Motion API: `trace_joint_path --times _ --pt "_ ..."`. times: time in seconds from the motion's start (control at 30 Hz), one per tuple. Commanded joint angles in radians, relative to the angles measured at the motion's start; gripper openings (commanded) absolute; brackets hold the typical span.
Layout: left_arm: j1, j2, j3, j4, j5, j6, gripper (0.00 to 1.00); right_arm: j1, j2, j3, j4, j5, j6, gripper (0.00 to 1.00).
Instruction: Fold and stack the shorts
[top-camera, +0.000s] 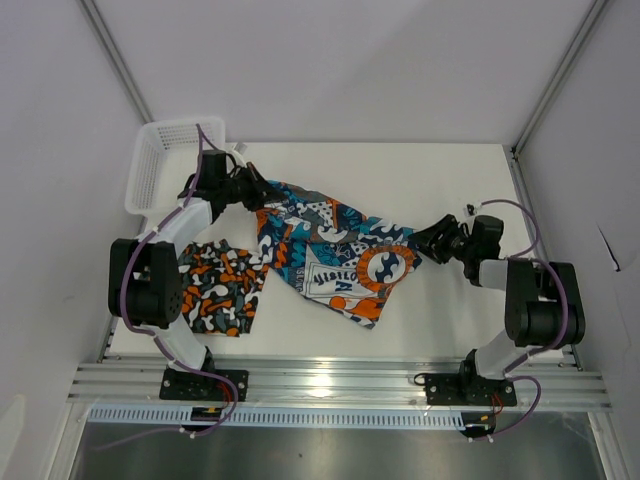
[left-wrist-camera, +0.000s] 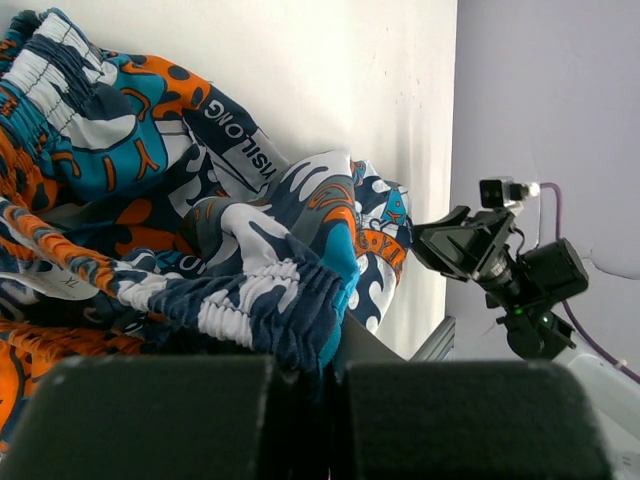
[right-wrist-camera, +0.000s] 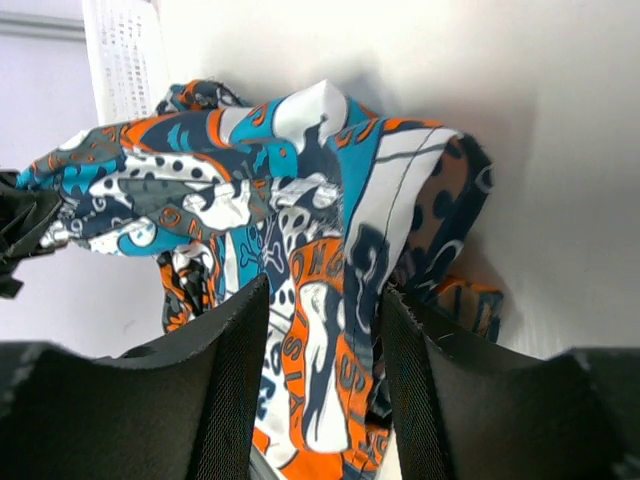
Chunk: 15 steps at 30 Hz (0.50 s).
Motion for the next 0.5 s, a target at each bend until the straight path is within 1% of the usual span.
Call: trace_joint_path --times 0.0,0.03,0.1,0.13,0.2,0.27,0.37,0.47 --pt "0.007 -0.048 0.002 0.04 0.01 -0.016 0.0 -0.024 0.081 0.045 0.069 -0.044 0.047 0.5" --pt "0.006 -0.046 0.003 0.041 0.01 -0.016 0.0 -0.029 0.102 0.043 0.122 -0.055 0.085 0.5" --pt "0.006 -0.041 0.002 0.044 0.011 -0.016 0.0 -0.041 0.174 0.045 0.175 -0.087 0.127 0.49" --pt "0.006 -0.038 0.002 0.044 0.011 -0.016 0.0 -0.05 0.197 0.048 0.246 -0.098 0.172 0.48" --pt "0.006 -0.035 0.003 0.046 0.011 -0.016 0.0 -0.059 0.266 0.055 0.296 -0.114 0.211 0.47" --pt "0.009 -0.032 0.002 0.051 0.014 -0.016 0.0 -0.062 0.318 0.065 0.395 -0.13 0.26 0.45" --pt "0.013 -0.031 0.002 0.051 0.016 -0.016 0.0 -0.065 0.348 0.078 0.443 -0.13 0.298 0.43" --pt "0.017 -0.026 0.003 0.051 0.019 -0.015 0.0 -0.065 0.356 0.098 0.448 -0.125 0.303 0.42"
